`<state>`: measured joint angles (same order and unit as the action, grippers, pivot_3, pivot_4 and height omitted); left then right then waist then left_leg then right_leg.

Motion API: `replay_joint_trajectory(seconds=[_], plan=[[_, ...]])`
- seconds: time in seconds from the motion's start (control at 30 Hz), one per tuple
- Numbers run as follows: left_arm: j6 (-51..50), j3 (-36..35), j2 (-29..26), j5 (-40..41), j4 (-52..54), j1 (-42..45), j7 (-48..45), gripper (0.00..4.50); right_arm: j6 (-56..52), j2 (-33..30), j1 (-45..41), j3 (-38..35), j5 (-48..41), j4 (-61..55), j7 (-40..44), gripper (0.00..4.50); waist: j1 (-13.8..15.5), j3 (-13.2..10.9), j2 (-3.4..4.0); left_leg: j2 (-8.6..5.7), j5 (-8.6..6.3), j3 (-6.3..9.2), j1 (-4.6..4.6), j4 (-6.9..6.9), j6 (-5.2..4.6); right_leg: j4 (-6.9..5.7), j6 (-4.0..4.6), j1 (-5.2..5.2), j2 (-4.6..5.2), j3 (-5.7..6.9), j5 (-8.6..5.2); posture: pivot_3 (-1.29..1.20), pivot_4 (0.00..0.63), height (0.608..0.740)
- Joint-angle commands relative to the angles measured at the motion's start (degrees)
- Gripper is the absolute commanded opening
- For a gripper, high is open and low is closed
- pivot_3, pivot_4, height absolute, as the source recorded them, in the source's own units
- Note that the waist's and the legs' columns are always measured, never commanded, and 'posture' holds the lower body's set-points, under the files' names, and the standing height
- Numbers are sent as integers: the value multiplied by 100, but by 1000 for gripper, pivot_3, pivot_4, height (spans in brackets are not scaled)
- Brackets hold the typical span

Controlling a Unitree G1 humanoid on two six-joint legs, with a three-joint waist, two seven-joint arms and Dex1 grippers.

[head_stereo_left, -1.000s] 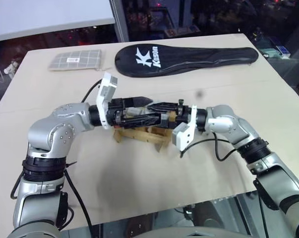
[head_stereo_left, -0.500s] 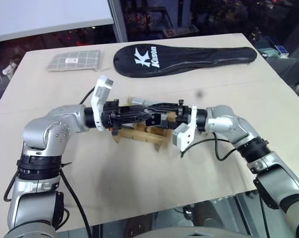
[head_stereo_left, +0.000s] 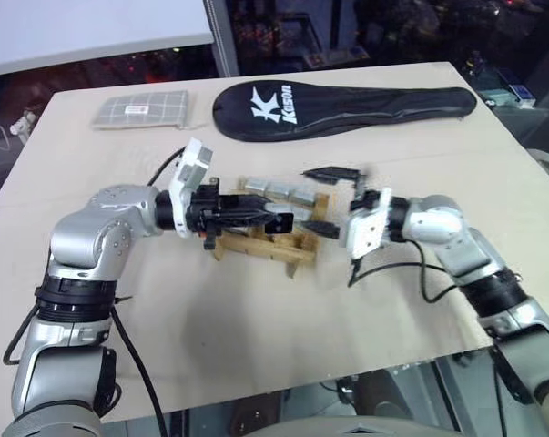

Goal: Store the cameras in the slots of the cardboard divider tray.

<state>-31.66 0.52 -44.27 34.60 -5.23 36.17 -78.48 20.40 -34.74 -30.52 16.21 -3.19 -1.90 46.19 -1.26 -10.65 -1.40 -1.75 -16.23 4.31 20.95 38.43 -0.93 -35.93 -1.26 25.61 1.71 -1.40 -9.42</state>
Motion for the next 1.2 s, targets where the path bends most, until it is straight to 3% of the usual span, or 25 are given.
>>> replay_joint_trajectory(seconds=[0.03,0.1,0.27,0.4,0.53,0.73,1.2], plan=[[966,50,46,-422,-708,408,-540,711,-2245,-655,757,-892,-2289,-1454,427,4448,57,0,0,0,-1,3,4,-1,-2,1,0,0,3,5,0,0,150,740],[1393,55,120,-592,-1074,560,-734,711,-3087,-938,1100,-1448,-2869,-1831,177,4448,45,0,1,0,-2,-2,6,-1,-4,4,0,1,6,2,0,0,150,740],[1972,12,263,-659,-1652,702,-1364,711,-4410,-1666,2502,-2884,-4346,-2548,511,4448,59,1,-1,2,-3,-10,5,3,-8,4,-3,-2,0,-3,-1,0,150,740],[2305,227,210,-596,-1913,700,-1402,711,-4225,-1299,3911,-3905,-5029,-2952,1142,4448,66,2,-2,4,-4,-4,4,4,-9,4,-4,-8,-3,3,-2,0,150,740],[2507,207,254,-509,-2083,694,-1402,711,-4136,-981,4809,-4359,-5230,-2983,1661,4448,42,1,-3,5,-5,-9,-8,16,-12,4,-27,-23,-3,-2,-13,0,150,740],[2604,321,203,-455,-2211,687,-1402,711,-3407,-447,5398,-4467,-4830,-2755,2399,4448,50,3,-3,13,-6,-2,-30,28,-13,3,-37,-45,-15,5,-16,0,150,740],[3274,472,364,-605,-2764,814,-1402,711,-2856,-473,5311,-4303,-4250,-2339,3022,4448,59,3,-3,11,-6,-1,-26,34,-12,2,-38,-45,-12,4,-14,0,150,740]])
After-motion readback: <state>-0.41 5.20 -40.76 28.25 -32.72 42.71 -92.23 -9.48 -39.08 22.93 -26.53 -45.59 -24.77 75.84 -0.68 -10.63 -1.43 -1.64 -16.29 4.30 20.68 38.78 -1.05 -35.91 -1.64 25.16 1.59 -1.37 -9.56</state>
